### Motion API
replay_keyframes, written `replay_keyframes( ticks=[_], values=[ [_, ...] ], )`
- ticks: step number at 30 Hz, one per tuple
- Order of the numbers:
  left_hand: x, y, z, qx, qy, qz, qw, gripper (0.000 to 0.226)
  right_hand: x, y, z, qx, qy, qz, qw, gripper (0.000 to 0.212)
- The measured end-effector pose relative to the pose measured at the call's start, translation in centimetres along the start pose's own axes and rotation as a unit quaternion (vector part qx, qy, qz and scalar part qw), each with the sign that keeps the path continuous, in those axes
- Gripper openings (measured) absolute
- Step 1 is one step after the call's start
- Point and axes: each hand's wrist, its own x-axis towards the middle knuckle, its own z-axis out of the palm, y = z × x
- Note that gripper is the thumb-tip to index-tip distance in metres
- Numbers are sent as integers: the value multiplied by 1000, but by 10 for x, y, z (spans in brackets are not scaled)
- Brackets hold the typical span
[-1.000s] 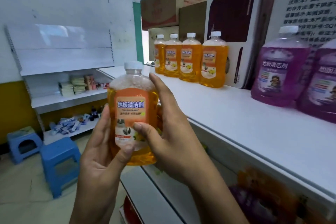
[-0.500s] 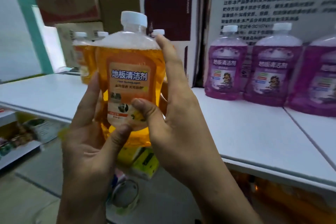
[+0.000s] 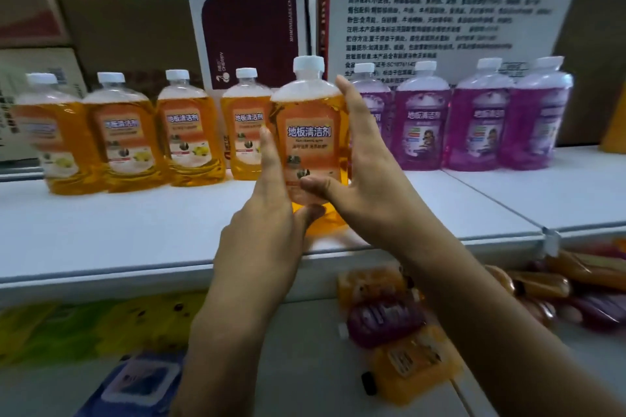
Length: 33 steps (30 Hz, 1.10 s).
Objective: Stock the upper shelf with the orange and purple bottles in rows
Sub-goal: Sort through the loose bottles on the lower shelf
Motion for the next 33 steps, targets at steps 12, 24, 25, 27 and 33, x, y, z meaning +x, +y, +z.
replay_keyframes(
  ticks=[12,24,25,27,33],
  values=[
    [41,-28,1,131,-141,20,981,86,38,8,6,-326,32,53,943,105],
    [33,-22,1,160,-198,4,967,74,67,-5,9,-489,-41,24,871,109],
    [32,-22,1,160,-198,6,967,72,69,-2,13,-489,-39,27,871,109],
    [30,-21,0,162,-204,7,966,68,75,6,20,-509,-39,25,860,108],
    [30,-18,-4,166,-216,5,962,71,98,31,32,-566,-33,22,823,108]
  ],
)
